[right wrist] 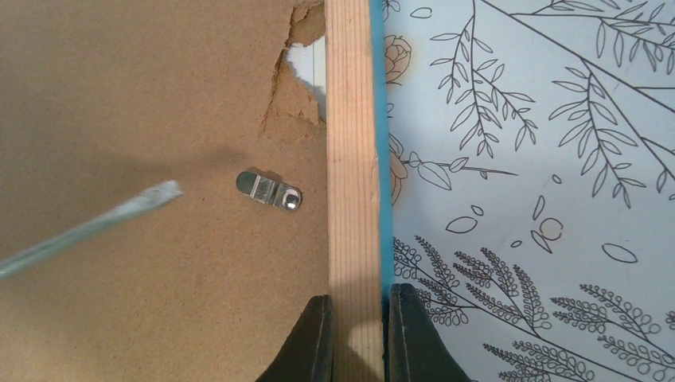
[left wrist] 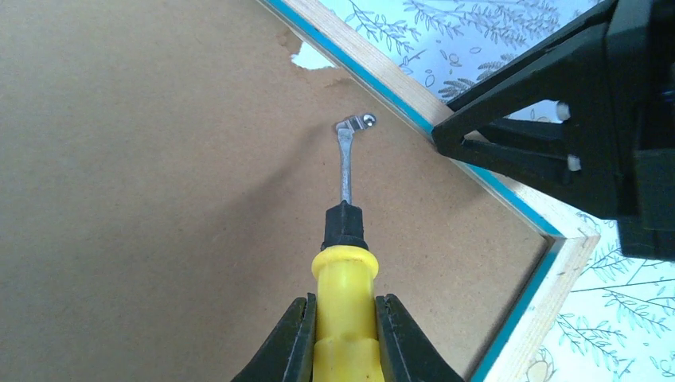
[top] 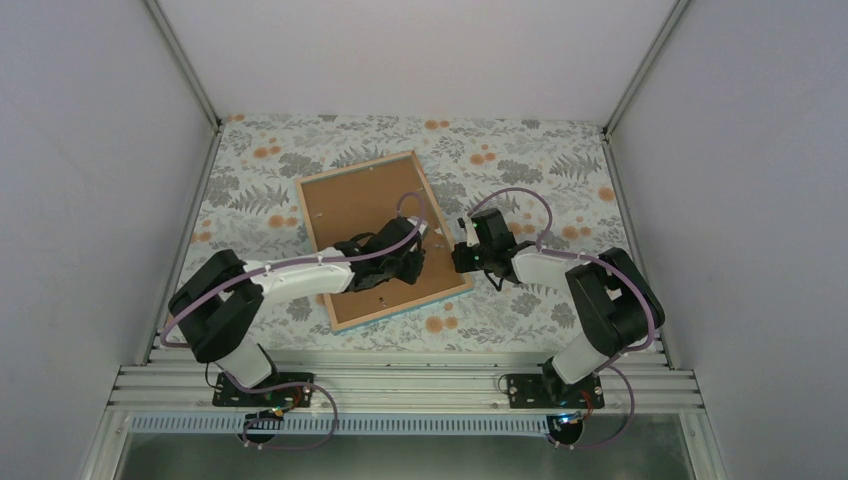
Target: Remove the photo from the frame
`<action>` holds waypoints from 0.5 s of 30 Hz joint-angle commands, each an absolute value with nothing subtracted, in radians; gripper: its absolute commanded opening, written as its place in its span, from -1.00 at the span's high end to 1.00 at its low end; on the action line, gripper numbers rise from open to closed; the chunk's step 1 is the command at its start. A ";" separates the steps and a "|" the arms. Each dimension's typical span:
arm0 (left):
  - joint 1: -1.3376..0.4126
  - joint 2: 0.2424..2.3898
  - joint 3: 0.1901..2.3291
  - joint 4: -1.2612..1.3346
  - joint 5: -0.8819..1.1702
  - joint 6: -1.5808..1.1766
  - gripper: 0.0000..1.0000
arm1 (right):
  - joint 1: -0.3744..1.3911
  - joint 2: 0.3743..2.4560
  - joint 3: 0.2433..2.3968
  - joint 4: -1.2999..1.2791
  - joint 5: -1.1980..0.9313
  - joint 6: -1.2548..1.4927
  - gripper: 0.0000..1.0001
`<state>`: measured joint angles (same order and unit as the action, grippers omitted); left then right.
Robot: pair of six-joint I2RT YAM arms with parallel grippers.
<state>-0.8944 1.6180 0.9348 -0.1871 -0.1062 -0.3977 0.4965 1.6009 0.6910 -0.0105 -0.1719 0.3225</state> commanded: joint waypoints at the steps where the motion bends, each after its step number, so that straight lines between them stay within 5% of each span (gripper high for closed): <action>1: -0.891 1.547 0.907 -0.187 -0.147 -0.405 0.95 | 0.495 1.608 0.673 -0.057 -0.193 0.341 0.92; 15: -0.826 1.390 0.803 -0.164 -0.161 -0.402 0.95 | 0.507 1.489 0.616 -0.207 -0.223 0.351 0.80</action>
<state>-0.8478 1.4330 0.8314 -0.1886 -0.1482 -0.4019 0.4973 1.5330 0.6582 -0.1001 -0.1932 0.3241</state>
